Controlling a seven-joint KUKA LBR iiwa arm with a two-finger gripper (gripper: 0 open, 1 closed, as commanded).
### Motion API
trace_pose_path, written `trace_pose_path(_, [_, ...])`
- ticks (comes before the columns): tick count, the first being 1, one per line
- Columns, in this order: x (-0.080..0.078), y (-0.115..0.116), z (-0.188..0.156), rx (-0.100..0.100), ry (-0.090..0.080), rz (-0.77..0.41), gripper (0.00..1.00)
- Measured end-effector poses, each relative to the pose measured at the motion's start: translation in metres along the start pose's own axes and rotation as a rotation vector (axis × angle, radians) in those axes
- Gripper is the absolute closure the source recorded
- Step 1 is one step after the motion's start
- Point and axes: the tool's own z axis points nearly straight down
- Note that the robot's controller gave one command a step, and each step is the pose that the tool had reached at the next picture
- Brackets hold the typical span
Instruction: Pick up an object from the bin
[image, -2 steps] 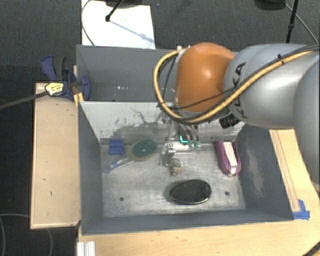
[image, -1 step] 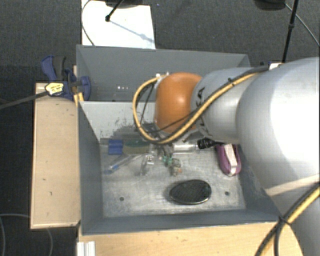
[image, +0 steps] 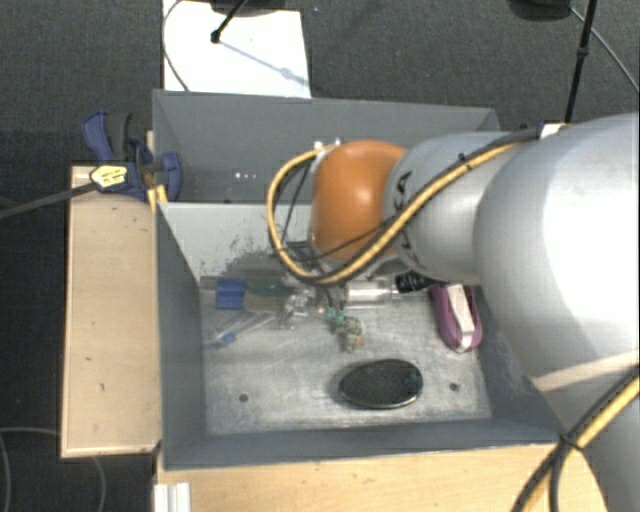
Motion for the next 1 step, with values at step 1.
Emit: trace_pose_path(1, [-0.0003,-0.0015,-0.1532,0.009,0.024,-0.070,1.00])
